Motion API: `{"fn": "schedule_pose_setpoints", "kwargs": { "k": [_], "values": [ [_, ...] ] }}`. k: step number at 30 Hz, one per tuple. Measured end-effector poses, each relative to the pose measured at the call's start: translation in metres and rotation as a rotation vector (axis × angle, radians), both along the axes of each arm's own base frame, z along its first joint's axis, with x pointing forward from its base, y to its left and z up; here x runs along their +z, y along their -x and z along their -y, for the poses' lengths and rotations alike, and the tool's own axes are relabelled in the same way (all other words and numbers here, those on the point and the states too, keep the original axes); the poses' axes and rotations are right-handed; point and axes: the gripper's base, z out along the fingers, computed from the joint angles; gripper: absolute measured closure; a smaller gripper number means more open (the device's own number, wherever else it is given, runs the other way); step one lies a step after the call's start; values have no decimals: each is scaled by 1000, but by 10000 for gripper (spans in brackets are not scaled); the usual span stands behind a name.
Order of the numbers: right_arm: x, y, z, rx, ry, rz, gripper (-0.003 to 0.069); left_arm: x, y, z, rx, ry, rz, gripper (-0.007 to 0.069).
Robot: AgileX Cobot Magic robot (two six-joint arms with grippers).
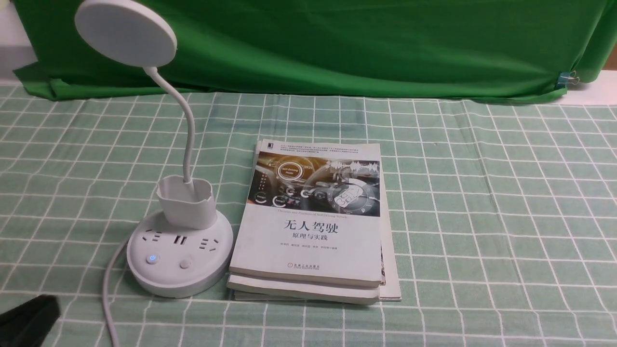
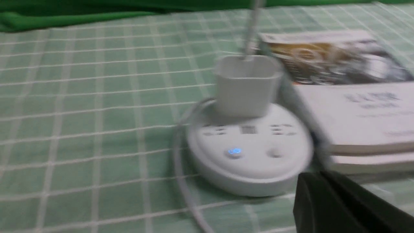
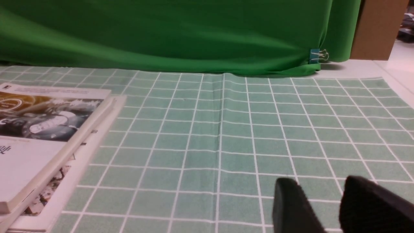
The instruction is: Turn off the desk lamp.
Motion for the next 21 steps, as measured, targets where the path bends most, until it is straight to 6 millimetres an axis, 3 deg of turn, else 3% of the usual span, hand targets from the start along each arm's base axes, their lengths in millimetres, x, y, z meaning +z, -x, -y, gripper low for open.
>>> {"fn": "schedule_pose_setpoints", "kwargs": {
  "k": [6,21],
  "values": [
    [0,0,0,0,0,0,417,-37,10,-11,200,76,16,621],
    [0,0,0,0,0,0,417,-36,10,-11,220,129,61,621]
  ]
}}
